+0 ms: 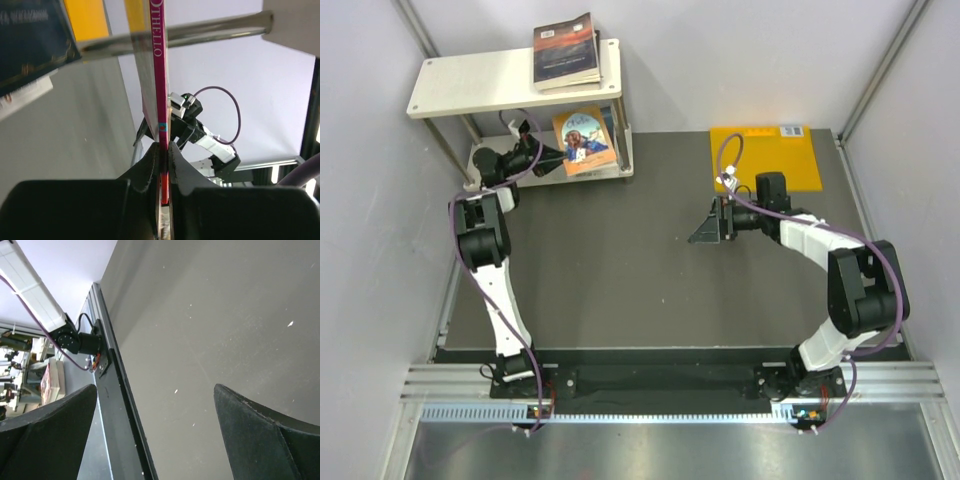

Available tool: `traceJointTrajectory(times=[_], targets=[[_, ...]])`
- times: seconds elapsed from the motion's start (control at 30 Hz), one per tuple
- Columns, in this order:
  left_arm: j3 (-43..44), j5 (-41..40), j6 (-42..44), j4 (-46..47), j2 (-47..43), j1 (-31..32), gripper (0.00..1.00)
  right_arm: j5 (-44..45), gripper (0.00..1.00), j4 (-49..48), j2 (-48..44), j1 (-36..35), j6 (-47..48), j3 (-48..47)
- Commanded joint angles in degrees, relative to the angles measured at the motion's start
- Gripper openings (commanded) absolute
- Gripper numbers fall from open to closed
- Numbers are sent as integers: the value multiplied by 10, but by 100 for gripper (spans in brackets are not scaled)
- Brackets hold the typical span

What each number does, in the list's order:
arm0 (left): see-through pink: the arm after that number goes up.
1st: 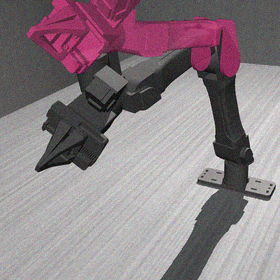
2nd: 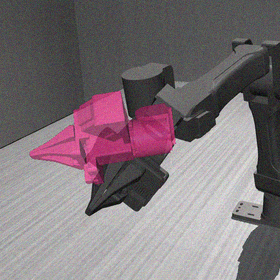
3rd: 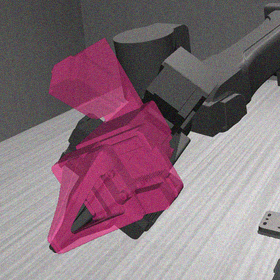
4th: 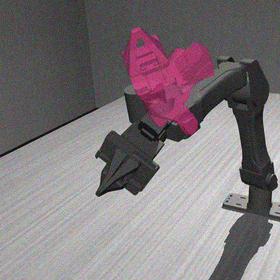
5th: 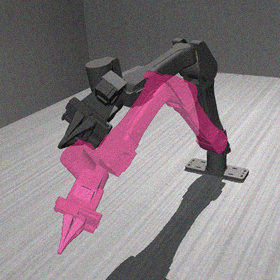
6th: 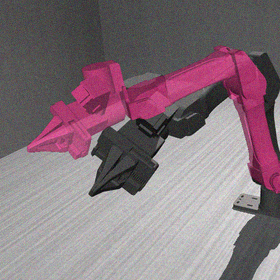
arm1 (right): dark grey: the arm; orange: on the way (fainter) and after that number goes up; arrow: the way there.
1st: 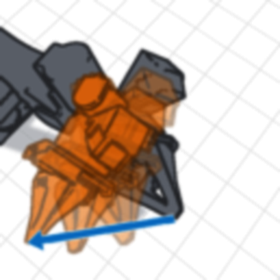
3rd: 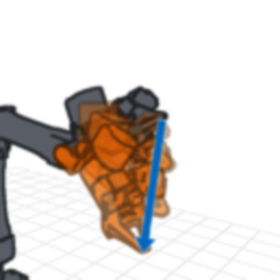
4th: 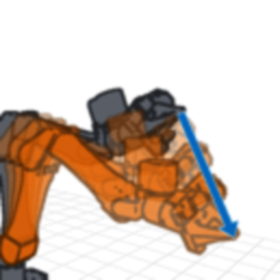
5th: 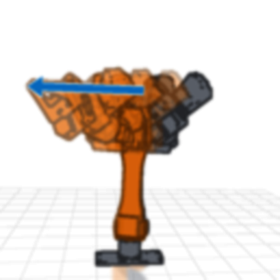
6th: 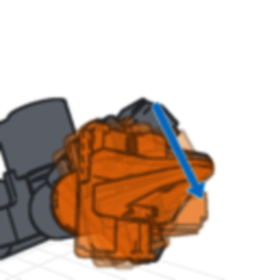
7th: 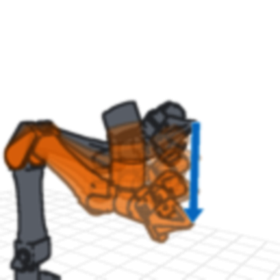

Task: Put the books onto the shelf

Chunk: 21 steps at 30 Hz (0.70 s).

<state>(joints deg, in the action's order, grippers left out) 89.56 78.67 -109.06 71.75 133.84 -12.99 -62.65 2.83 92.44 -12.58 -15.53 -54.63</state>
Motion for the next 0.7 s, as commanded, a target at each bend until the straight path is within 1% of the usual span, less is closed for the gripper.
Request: traceJointTrajectory(times=[0.0,0.03,0.07,0.1,0.23,0.33,0.37,0.4,0.47,0.5,0.63,0.67], targets=[[104,13,-17,181,41,-5,0,-15,100,-23,-24,4,11,13],[131,17,-14,169,49,-7,0,-16,100,-22,-24,4,15,14],[125,16,48,106,44,-8,0,-15,100,-18,-24,4,18,15],[120,17,78,65,41,-12,0,-16,100,-18,-24,4,20,16],[143,27,103,38,57,-17,0,-17,99,-15,-23,4,19,22],[162,39,100,45,78,-22,0,-17,100,-1,-22,4,30,24],[166,43,86,55,90,-23,0,-17,100,2,-22,2,31,25],[170,46,73,86,96,-25,0,-17,100,2,-20,4,32,26],[175,48,34,119,110,-26,0,-16,100,16,-20,4,40,26],[177,51,28,138,114,-26,0,-16,100,17,-19,4,41,26],[201,58,27,130,144,-27,0,-13,99,33,-14,3,45,23],[207,60,39,120,149,-27,0,-12,100,38,-13,3,45,22]])
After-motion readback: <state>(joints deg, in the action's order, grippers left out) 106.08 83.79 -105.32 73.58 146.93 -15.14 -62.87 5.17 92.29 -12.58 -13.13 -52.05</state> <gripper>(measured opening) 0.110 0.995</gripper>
